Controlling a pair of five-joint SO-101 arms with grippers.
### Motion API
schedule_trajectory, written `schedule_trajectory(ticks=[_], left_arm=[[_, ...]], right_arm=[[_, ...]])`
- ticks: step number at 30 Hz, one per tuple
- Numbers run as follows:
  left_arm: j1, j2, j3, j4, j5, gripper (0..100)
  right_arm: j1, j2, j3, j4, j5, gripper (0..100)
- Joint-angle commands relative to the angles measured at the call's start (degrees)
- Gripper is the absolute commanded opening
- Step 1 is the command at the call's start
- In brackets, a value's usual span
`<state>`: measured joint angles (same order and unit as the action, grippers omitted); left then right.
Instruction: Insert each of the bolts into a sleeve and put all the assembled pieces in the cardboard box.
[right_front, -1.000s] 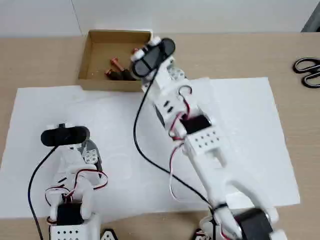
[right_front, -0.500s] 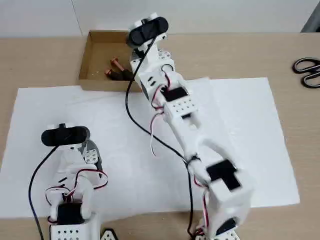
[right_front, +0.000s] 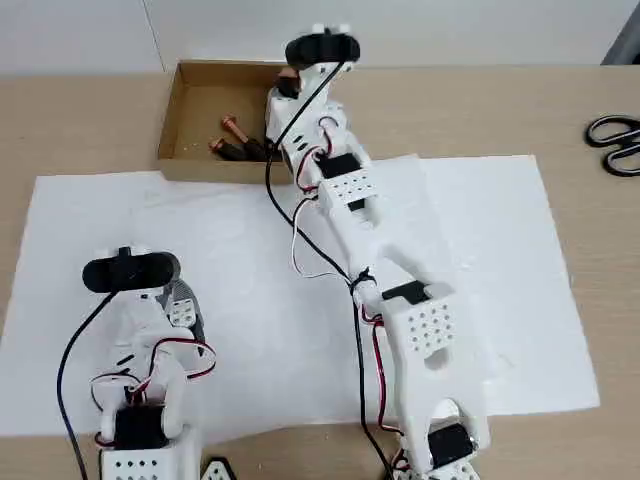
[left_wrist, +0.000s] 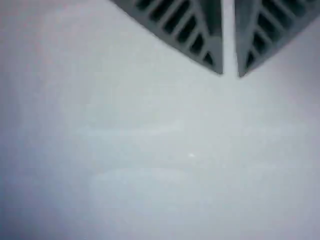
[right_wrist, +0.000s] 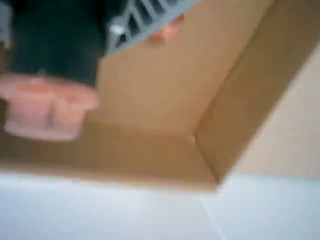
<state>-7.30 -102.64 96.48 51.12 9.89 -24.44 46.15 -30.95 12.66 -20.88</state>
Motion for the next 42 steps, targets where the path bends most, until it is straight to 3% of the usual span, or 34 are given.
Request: schedule_trajectory(ticks=[1, 18, 24, 34, 42], left_arm=[[-0.26, -0.62, -0.31, -1.14, 0.35, 1], [-0.26, -0.62, -0.22, -1.41, 0.35, 1], [-0.26, -0.62, -0.22, -1.41, 0.35, 1], [-0.26, -0.62, -0.22, -1.41, 0.35, 1], [-0.26, -0.62, -0.22, -1.41, 0.35, 1]], right_arm=[[-0.84, 0.92, -6.51, 0.13, -0.7, 0.4], [-0.75, 5.49, -9.93, 5.32, -0.7, 1.3], [-1.01, 5.14, -9.93, 9.63, -0.7, 15.4], [-0.75, 5.05, -10.2, 10.77, -0.7, 14.5], [0.4, 5.05, -25.41, 22.37, -0.44, 14.5]])
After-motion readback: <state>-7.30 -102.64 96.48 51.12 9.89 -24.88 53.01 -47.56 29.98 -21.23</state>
